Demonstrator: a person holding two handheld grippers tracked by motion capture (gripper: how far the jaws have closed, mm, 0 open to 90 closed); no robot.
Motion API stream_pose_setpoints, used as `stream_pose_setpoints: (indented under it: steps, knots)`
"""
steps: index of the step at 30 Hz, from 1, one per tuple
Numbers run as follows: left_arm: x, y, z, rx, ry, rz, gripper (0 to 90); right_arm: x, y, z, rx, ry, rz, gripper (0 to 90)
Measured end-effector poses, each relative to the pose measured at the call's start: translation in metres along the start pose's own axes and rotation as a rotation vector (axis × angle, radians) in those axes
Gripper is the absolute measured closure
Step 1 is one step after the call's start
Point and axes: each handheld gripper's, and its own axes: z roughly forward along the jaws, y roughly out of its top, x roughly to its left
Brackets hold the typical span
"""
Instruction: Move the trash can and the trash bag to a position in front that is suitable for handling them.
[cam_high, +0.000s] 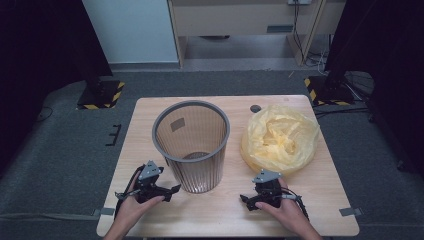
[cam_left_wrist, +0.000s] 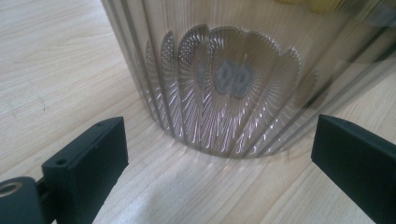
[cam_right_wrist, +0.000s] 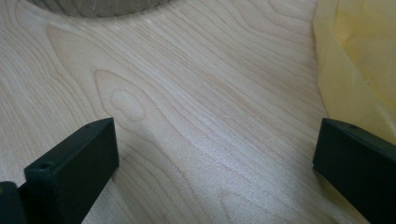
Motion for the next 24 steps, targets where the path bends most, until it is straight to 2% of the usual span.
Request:
stream_pose_setpoints:
  steps: [6,11,14,16,21,24]
  knots:
    - [0.006,-0.007,-0.002,0.028,0.012,-0.013,3.2,0.0,0.0,0.0,-0.001,-0.003,0.002,0.4]
    - [0.014,-0.013,-0.004,0.049,0.026,-0.033,3.0,0.001,0.002,-0.001,0.02,-0.001,0.006,0.6]
    - [0.019,-0.017,-0.006,0.057,0.039,-0.05,3.0,0.001,0.004,-0.003,0.032,0.019,-0.001,5.3]
    - [0.023,-0.019,-0.007,0.061,0.049,-0.066,3.0,0.003,0.006,-0.005,0.036,0.046,0.003,4.2]
    - [0.037,-0.03,-0.011,0.085,0.087,-0.108,3.3,0.009,0.013,-0.015,0.018,0.063,-0.022,4.3]
    - [0.045,-0.037,-0.013,0.094,0.107,-0.147,3.3,0.012,0.019,-0.024,0.0,0.069,-0.035,5.3]
